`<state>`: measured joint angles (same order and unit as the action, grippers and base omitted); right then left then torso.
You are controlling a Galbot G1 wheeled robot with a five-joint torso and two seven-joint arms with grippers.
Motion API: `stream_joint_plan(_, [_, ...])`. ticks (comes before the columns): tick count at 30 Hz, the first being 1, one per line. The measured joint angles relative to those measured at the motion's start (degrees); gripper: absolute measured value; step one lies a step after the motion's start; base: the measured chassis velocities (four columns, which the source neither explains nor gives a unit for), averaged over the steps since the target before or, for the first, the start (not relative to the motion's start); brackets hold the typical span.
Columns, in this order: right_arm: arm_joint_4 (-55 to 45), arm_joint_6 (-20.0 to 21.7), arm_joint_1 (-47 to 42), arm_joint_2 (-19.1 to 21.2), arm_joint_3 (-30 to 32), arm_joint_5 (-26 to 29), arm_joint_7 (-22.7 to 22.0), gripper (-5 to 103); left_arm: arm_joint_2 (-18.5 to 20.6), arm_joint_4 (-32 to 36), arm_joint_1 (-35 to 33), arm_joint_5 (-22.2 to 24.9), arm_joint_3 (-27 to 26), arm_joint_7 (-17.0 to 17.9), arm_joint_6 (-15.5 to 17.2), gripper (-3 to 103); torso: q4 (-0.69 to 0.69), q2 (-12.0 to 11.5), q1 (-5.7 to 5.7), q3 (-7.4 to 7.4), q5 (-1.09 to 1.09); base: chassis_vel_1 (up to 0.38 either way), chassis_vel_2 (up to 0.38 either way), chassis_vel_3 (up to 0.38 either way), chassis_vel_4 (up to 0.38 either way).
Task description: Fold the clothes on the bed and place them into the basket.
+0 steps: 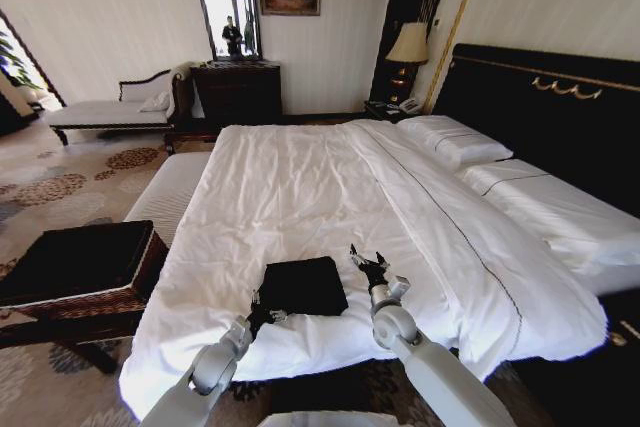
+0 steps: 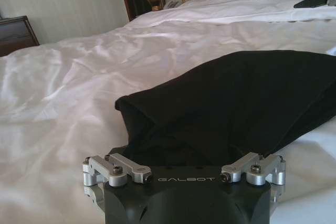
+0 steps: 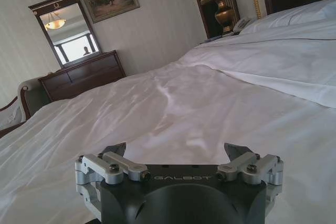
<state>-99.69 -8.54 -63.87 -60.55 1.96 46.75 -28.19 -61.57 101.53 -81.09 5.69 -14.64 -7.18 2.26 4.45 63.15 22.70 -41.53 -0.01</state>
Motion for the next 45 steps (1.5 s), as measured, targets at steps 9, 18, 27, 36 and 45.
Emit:
stream_joint_plan(9, [-1.85,0.68,-3.10,1.80,0.79,1.09,0.40,100,0.39,7.46,-5.00,6.49,-9.92,0.80,-3.75,100,-0.01,0.00,0.00,0.00,0.01,0.000,0.000,0.000,0.000])
stream_joint_plan(18, [-5.39,4.31,-7.10,2.14,0.21,10.76,0.89,100,-3.85,6.37,-3.03,21.32,-22.96,8.23,5.60,100,0.00,0.00,0.00,0.00,-0.01,0.000,0.000,0.000,0.000])
stream_joint_plan(27, [-4.70,5.38,-8.16,-0.17,-0.84,16.51,1.68,100,-5.15,6.58,-3.26,36.36,-30.82,10.77,8.91,100,0.00,0.00,0.00,0.01,0.01,0.000,0.000,0.000,0.000])
stream_joint_plan(36, [-4.71,5.33,-8.28,-0.75,-1.22,20.01,3.30,100,-6.33,7.35,-3.91,36.53,-30.76,11.06,9.08,100,0.00,0.00,-0.01,0.00,0.00,0.000,0.000,0.000,0.000])
stream_joint_plan(45, [-3.92,4.72,-7.82,-2.02,-2.38,22.94,5.67,88,-7.10,8.26,-3.94,35.47,-28.72,10.99,8.93,100,0.01,0.00,0.00,0.00,0.00,0.000,0.000,0.000,0.000])
